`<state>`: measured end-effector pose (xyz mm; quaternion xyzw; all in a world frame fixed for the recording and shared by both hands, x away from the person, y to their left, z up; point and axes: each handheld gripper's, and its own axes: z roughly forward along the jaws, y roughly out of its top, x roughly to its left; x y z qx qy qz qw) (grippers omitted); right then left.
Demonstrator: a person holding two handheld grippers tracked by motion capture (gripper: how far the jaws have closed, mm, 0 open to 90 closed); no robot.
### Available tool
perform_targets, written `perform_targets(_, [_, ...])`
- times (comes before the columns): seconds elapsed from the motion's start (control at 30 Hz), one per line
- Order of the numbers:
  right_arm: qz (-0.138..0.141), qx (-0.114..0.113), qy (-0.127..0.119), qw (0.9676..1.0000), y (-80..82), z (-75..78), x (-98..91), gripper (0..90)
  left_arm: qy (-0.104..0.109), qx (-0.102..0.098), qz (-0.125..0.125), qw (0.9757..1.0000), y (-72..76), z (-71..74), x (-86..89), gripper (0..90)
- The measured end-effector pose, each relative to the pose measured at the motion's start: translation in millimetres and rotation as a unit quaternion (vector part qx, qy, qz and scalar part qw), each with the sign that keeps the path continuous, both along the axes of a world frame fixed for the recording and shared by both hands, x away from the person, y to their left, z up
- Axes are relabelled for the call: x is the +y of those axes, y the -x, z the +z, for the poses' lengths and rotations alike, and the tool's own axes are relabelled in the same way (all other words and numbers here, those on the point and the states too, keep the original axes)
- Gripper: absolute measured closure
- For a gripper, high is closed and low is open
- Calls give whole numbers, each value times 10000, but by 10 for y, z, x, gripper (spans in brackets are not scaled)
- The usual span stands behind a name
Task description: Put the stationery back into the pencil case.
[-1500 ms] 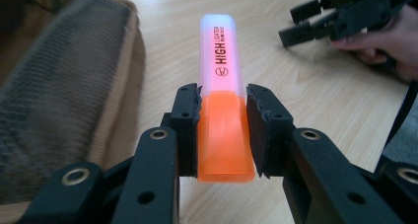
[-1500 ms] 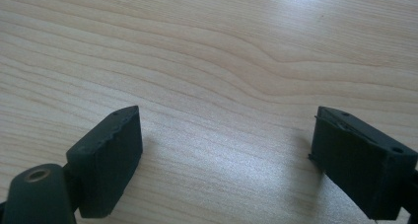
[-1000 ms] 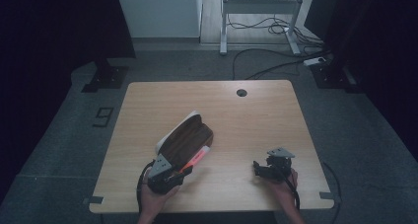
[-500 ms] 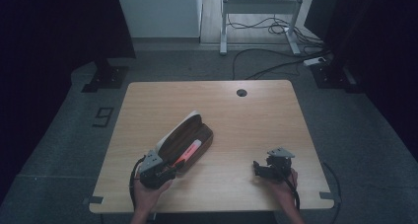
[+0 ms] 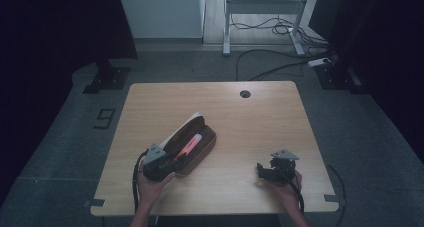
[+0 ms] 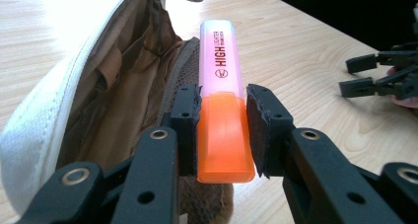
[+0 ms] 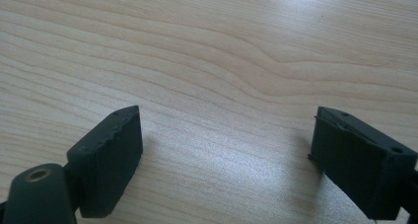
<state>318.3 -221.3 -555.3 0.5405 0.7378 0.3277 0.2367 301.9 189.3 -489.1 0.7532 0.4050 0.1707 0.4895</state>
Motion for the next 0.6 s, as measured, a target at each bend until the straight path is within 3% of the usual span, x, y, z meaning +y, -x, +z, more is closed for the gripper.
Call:
perform_targets(0.07, [1,0,0,10000,0,0,0,122,-98,-16,80,9999,-36,-24,8,675])
perform_targets(0.4, [0,-1,0,10000,0,0,0,122,-124,-14,288,9995,-117,-68,57,674])
perform_targets(0.6, [1,-1,0,10000,0,0,0,122,-404,-40,530,9978,-158,-129,27,641])
